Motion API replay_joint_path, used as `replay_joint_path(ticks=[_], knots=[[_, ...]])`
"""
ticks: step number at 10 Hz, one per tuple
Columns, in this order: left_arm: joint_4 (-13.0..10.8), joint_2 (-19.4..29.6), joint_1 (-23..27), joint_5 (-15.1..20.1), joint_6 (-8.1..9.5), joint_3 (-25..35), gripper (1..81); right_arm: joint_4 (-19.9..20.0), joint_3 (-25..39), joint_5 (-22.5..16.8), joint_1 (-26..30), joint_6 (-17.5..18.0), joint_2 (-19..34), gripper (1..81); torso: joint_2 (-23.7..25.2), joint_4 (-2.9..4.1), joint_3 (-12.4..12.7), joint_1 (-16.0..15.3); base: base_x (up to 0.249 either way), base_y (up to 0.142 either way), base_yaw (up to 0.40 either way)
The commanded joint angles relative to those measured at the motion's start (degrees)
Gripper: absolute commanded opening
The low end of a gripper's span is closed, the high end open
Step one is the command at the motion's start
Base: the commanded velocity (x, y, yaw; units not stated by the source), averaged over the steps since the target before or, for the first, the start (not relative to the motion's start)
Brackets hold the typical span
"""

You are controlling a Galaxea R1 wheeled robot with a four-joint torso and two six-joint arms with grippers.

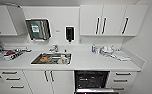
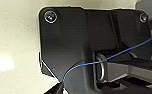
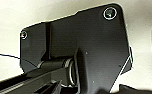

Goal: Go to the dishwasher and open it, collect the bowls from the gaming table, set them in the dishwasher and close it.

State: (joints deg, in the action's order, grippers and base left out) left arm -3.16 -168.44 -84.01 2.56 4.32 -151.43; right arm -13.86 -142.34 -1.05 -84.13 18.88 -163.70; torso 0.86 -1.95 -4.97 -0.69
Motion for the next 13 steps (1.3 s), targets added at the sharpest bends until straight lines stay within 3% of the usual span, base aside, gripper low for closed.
replay_joint_path(ticks=[1, 4, 13], knots=[[0.0, -1.1, 2.2, 2.9, -0.36, -1.5, 81.1, -0.6, -2.7, -2.8, 2.7, -0.2, -1.6, 81.1, 0.0, 0.00, 0.0, 0.0, 0.000, 0.000, 0.000], [0.0, -1.3, 2.2, 2.7, -0.27, -1.5, 81.1, -0.5, -8.0, -2.8, 2.7, -0.2, -4.7, 81.1, 0.0, 0.00, 0.0, 0.0, 0.000, 0.000, 0.000], [0.1, -1.0, 2.4, 2.7, -0.27, -1.6, 81.1, -0.6, -10.2, -3.5, 2.6, -0.3, -7.4, 81.1, 0.0, 0.00, 0.0, 0.0, 0.000, 0.000, 0.000]])
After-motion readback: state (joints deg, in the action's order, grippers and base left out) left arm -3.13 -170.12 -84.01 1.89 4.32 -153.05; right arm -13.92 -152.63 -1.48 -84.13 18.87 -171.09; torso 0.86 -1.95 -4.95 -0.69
